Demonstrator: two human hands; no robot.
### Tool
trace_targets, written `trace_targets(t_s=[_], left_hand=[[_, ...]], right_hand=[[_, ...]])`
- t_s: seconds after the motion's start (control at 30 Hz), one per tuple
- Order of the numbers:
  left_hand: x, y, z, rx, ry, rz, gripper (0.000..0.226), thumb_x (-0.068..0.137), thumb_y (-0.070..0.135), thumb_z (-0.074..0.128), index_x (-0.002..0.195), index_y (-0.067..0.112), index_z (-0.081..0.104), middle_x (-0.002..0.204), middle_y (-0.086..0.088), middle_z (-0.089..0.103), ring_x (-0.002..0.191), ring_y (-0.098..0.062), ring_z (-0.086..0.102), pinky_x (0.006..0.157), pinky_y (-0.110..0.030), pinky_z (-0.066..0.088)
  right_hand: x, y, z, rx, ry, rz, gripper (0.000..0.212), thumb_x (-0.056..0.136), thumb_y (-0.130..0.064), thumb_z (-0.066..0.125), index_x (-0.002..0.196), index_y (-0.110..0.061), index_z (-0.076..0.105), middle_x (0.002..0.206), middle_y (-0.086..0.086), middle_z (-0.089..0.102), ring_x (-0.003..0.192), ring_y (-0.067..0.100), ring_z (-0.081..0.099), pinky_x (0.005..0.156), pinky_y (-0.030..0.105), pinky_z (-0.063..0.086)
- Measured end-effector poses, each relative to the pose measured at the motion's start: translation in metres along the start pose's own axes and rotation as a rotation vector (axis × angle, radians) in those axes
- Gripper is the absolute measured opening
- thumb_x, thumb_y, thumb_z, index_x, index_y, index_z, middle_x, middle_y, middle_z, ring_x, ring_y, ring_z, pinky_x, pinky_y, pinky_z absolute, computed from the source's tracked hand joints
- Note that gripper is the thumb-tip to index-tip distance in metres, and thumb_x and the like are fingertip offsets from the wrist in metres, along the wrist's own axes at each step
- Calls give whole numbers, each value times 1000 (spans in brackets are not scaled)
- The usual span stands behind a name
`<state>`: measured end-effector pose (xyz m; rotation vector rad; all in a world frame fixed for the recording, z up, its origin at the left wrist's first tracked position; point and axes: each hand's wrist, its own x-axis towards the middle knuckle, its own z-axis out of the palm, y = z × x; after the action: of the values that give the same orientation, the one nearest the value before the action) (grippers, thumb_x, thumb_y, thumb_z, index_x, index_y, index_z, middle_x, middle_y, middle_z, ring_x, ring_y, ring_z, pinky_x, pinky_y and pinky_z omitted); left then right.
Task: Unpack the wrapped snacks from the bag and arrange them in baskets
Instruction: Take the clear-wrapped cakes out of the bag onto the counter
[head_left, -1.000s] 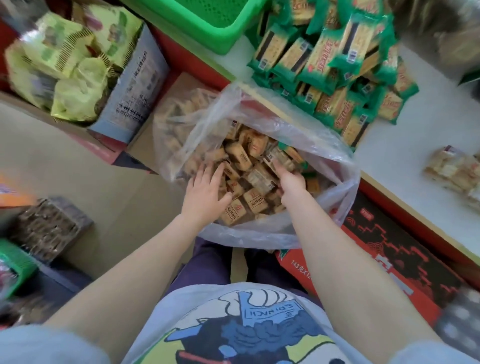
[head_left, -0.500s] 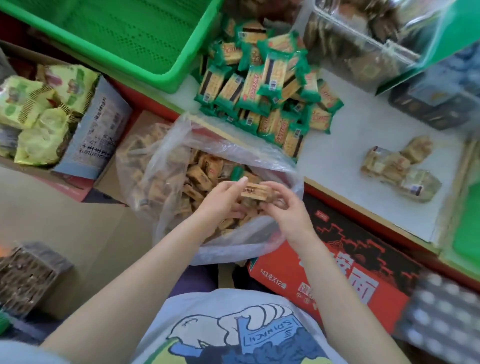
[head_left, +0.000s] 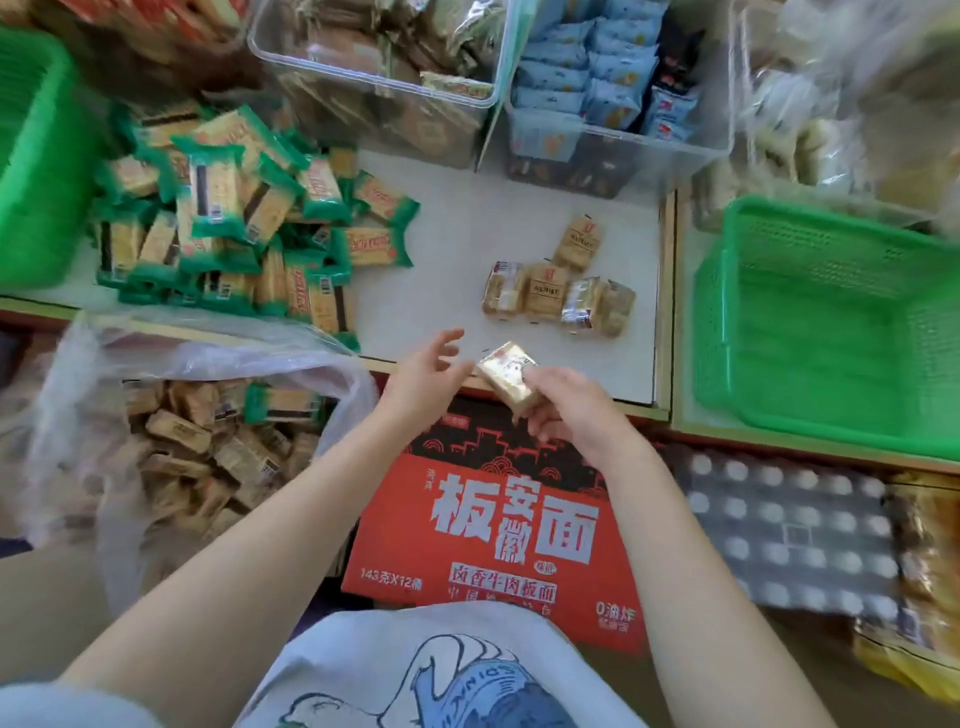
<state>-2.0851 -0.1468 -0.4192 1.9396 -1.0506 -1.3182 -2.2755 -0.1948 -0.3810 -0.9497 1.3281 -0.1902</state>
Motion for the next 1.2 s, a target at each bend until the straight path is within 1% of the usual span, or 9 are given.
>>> trace_targets(t_s=[0.07,0.17,0.33,0.5,0.6,0.7,0.87,1.0,1.2], left_hand=[[5,-18,9,647,70,113,55,101,40,48,152,22,36,157,-8,39,141,-27,38,116,-43,30],[-1,-46,12,981,-15,97,65,102,56,34,159,27,20,167,-9,15,154,-28,9,124,-50,10],[-5,-61,16,966,-62,81,73,99,64,30,160,30,10,169,-4,5,155,-22,-5,124,-49,-1],[-21,-59,6,897,-45,182,66,101,59,29,156,24,29,167,-4,13,155,-21,0,125,-48,-4],[-55,-83,-21,749,203,274,53,99,46,37,139,17,56,155,-9,41,147,-27,29,123,-49,12],[-86,-142,-67,714,443,97,51,94,44,40,126,12,64,141,-15,53,132,-36,46,115,-53,28],[-107,-227,-129,739,269,-330,67,99,49,45,155,15,32,163,-19,22,149,-37,20,120,-52,19],[-103,-261,-155,692,156,-402,71,98,56,38,160,35,9,168,-12,3,153,-36,3,120,-53,10],[-110,-284,-163,721,116,-338,70,98,58,35,159,40,4,168,-12,-2,150,-35,18,120,-49,9]], right_hand=[[19,-2,-21,130,139,-18,28,101,-33,57,108,-5,57,80,13,69,52,17,54,46,27,42],[46,-19,-34,420,238,-95,23,103,-32,55,113,-10,55,76,7,65,57,17,59,50,28,50],[74,-21,-33,563,287,-74,26,103,-27,54,124,-10,56,110,13,68,80,23,69,69,33,57],[49,4,17,403,300,-62,9,103,-15,49,112,-13,49,105,13,70,85,27,72,77,36,57],[33,15,77,212,195,-36,11,103,-15,48,112,-12,54,100,12,71,82,25,72,78,36,59],[29,19,147,45,0,-11,12,102,-12,50,109,-7,58,95,16,71,72,24,69,68,32,58],[48,24,254,-155,-213,86,9,101,-14,54,106,-10,61,104,12,69,81,17,67,72,29,58],[81,41,305,-238,-113,191,33,98,-16,58,129,-10,51,123,8,57,98,19,61,92,37,58],[100,72,344,-736,-180,149,55,90,-32,70,136,-7,53,127,5,58,121,29,55,106,41,46]])
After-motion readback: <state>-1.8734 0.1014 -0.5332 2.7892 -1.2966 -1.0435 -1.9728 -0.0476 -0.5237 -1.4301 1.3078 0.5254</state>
